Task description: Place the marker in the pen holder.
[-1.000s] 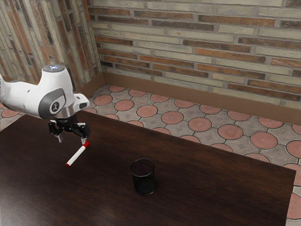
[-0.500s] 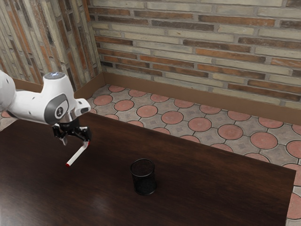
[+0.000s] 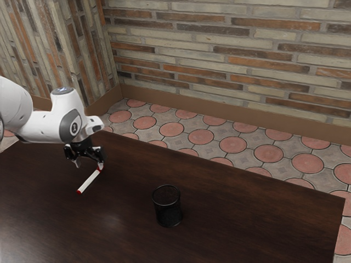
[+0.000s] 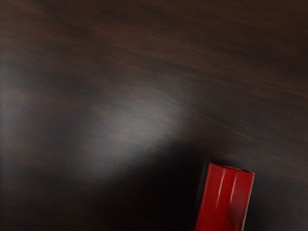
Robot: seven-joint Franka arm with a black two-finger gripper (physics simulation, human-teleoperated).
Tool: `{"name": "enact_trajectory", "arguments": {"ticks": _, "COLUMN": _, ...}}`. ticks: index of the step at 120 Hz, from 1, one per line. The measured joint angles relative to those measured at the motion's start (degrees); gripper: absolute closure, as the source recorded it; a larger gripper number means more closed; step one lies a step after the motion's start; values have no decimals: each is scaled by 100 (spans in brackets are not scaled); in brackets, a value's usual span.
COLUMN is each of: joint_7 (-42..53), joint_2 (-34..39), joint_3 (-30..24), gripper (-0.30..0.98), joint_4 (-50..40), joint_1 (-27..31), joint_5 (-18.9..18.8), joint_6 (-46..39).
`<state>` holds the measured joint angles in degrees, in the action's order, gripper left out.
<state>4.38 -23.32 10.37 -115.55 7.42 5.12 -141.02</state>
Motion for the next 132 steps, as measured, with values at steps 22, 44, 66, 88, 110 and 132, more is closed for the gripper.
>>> {"name": "enact_trajectory", "arguments": {"ticks": 22, "joint_7": 366, "joint_2": -95, "joint_3": -23, "gripper": 0, "joint_4": 133, "joint_1": 8, "joint_5": 69, "joint_6": 3}}
{"name": "enact_trajectory", "arguments": {"ticks": 44, "joint_7": 664, "joint_2": -141, "joint_3": -66, "gripper": 1, "joint_4": 201, "joint_1": 10, "joint_5": 285, "joint_6": 2}}
{"name": "enact_trajectory", "arguments": {"ticks": 66, "joint_7": 893, "joint_2": -105, "joint_3": -68, "gripper": 33, "joint_4": 159, "joint_1": 6, "joint_5": 446, "joint_6": 4}}
{"name": "enact_trajectory", "arguments": {"ticks": 88, "joint_7": 1061, "joint_2": -35, "joint_3": -70, "gripper": 53, "joint_4": 55, "joint_1": 6, "joint_5": 545, "joint_6": 9}}
{"name": "enact_trajectory", "arguments": {"ticks": 110, "joint_7": 1182, "joint_2": 32, "joint_3": -70, "gripper": 55, "joint_4": -63, "joint_1": 4, "joint_5": 739, "joint_6": 21}}
{"name": "enact_trajectory", "arguments": {"ticks": 132, "joint_7": 1273, "joint_2": 82, "joint_3": -103, "gripper": 52, "joint_4": -178, "joint_1": -4, "joint_5": 997, "joint_6": 57}}
